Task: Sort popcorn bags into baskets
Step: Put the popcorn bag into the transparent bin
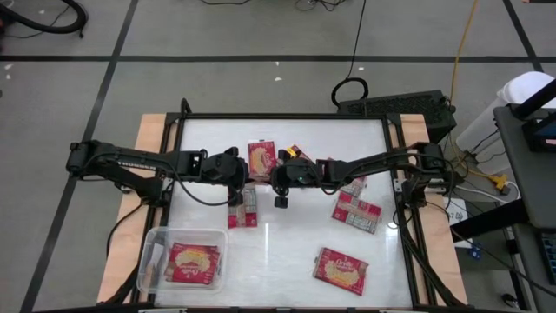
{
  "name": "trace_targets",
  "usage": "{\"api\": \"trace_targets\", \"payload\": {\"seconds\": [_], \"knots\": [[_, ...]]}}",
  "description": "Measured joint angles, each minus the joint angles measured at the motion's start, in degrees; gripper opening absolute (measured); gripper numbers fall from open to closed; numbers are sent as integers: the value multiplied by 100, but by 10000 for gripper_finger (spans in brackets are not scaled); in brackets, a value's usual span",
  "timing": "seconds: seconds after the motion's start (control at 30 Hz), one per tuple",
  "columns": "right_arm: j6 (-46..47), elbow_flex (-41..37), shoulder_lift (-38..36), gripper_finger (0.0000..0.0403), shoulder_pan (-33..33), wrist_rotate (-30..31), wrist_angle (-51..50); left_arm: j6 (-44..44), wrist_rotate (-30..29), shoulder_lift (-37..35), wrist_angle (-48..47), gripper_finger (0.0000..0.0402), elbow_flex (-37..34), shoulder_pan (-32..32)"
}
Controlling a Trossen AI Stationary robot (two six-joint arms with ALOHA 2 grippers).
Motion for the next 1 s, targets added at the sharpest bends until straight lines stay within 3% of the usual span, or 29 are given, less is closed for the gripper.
{"api": "trace_targets", "payload": {"seconds": [0.2, 0.37, 0.5, 0.73, 1.0], "knots": [[-263, -4, -36, 23, 1, -7, -65, -396, -71, -83, -138, 124, -2, -26], [-362, -112, -45, 9, -15, 1, -72, -942, -630, -331, -248, 203, -2, -81], [-402, -289, -144, 8, -18, 0, -50, -1465, -751, -746, -454, 246, -2, -176], [-440, -1020, -443, 10, 10, -175, 802, -1878, -1195, -1274, -440, 260, -2, -356], [-380, -1925, -688, 8, 12, -480, 2313, -1895, -1404, -1271, -397, 236, -2, -352]]}}
